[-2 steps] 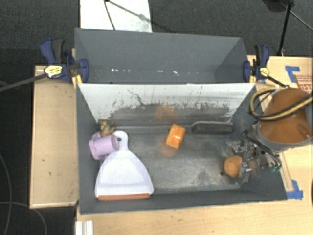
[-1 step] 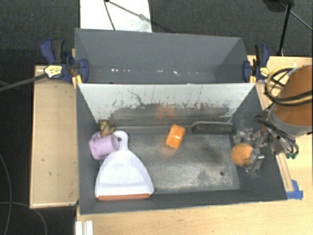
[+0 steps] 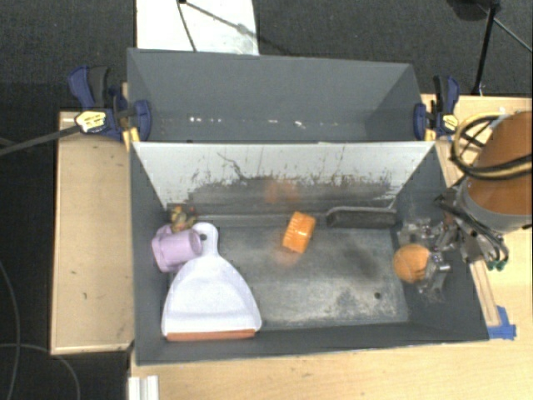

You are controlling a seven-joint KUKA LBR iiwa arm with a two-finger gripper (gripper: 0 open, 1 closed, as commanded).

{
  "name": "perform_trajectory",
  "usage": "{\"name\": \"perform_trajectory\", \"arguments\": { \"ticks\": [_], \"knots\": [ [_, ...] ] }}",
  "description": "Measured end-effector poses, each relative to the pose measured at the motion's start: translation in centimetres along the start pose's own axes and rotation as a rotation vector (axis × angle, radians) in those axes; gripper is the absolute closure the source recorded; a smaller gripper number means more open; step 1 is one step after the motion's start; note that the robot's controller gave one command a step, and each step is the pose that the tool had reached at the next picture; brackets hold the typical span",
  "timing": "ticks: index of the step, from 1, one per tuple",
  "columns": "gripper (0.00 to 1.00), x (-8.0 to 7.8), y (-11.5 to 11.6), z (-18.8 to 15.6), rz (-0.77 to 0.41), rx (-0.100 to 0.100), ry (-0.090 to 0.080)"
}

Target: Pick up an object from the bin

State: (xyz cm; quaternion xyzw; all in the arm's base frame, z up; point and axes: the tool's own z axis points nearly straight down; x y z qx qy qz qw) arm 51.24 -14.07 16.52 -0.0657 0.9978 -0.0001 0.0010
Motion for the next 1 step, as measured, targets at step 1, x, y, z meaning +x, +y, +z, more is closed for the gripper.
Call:
{"name": "perform_trajectory", "arguments": {
  "ticks": [1],
  "knots": [
    [1.0,0.43,0.54,-5.13,-0.007,-0.002,0.006]
  ]
}}
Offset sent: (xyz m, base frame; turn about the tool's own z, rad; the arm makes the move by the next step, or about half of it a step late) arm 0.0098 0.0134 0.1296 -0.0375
